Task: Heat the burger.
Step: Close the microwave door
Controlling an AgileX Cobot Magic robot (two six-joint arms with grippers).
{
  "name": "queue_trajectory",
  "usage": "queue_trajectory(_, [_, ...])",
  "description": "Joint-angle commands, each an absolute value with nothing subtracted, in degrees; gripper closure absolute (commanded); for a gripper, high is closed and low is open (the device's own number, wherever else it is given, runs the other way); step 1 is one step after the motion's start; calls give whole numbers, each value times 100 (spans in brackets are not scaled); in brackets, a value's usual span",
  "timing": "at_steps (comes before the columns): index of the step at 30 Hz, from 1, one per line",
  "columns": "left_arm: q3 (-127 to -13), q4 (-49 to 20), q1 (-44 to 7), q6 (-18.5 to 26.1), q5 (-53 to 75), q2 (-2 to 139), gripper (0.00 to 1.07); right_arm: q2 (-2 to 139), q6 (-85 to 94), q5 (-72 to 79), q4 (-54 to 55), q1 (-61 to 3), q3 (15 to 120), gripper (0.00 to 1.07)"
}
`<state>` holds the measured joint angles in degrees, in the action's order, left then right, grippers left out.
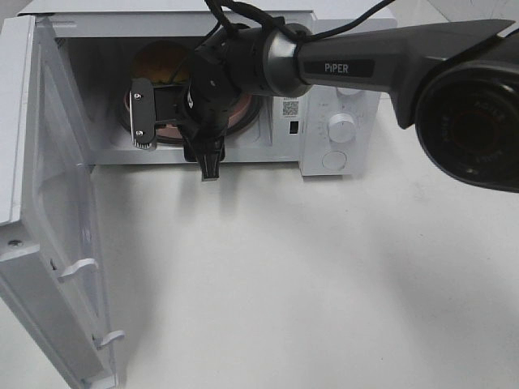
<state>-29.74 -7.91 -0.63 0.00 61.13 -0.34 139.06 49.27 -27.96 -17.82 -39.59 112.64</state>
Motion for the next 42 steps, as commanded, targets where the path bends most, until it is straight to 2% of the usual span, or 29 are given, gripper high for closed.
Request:
queue_trajectory(1, [-2962,-779,-46,0,6113,-115,7,13533,4876,-2389,-1816,-3936,10789,33])
queue_trajectory(5, [-2962,-779,-46,0,6113,-115,7,13258,4876,-2080,-1902,-3936,10319,30])
queue_trajectory(17, [-2962,-779,-46,0,6113,-115,7,12342,4790,-1455,-1982,-3936,9013,31])
queue_trajectory(27, [-2962,-779,-46,0,6113,-115,7,11436,4223,-1346,-2011,-3942,7913,31])
queue_trajectory(33, [-2962,-779,-46,0,6113,-115,7,10703,3690,-1226,-2000,-3953,6979,25])
queue_trajectory(42, [-2962,-779,-46,0,6113,-115,7,9700,2882,-1312,-1942,-3953,5913,25])
